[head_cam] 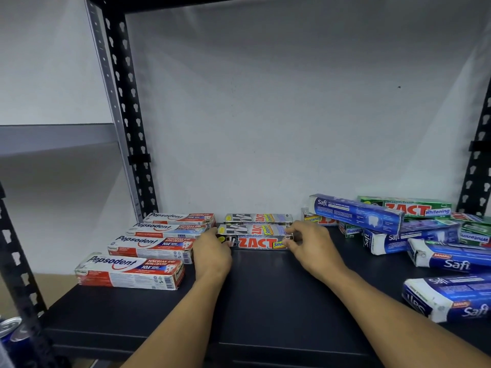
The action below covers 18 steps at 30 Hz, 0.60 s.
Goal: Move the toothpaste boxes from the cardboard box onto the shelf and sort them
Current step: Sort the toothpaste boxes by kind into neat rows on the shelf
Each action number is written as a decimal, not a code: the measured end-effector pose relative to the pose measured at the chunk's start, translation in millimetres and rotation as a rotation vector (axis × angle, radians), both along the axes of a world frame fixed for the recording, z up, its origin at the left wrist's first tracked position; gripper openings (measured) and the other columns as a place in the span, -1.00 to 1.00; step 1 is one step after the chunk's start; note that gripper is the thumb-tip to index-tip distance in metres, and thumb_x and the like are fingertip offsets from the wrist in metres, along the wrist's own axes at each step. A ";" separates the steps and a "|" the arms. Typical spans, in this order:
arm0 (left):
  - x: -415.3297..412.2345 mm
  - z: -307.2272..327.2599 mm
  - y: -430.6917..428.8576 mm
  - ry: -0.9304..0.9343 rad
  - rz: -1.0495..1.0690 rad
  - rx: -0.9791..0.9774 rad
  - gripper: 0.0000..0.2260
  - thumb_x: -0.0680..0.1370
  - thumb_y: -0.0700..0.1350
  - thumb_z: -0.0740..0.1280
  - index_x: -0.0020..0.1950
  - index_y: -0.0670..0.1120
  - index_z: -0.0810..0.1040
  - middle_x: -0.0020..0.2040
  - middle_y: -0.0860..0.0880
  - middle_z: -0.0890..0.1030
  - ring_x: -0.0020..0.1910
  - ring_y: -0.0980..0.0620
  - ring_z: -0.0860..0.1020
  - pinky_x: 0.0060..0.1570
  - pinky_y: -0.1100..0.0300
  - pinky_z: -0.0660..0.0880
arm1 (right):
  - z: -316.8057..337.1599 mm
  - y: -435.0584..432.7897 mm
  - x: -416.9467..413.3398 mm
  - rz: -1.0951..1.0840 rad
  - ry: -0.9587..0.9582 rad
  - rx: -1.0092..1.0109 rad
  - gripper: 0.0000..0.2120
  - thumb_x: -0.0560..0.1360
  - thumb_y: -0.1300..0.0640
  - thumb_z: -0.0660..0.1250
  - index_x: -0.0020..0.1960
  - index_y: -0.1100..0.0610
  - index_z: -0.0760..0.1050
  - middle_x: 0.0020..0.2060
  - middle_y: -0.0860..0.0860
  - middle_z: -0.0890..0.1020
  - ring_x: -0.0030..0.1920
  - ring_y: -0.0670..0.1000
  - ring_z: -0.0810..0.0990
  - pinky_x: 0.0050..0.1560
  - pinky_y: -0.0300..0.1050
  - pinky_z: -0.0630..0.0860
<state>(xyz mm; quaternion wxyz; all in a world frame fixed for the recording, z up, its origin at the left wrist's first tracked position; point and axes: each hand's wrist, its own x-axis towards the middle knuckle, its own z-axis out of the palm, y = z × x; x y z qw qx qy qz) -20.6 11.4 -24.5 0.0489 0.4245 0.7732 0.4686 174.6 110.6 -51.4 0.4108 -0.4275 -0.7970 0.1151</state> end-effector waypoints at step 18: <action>48.2 -16.1 -31.9 0.383 -0.298 -0.022 -0.44 0.59 -0.04 0.35 0.55 -0.03 0.24 0.58 -0.04 0.16 0.54 -0.07 0.22 0.44 0.00 0.28 | 29.4 -83.1 109.4 -0.065 -0.196 0.124 -0.65 0.50 -0.02 0.44 0.27 -0.10 0.57 0.24 -0.14 0.57 0.29 -0.07 0.48 0.34 -0.08 0.40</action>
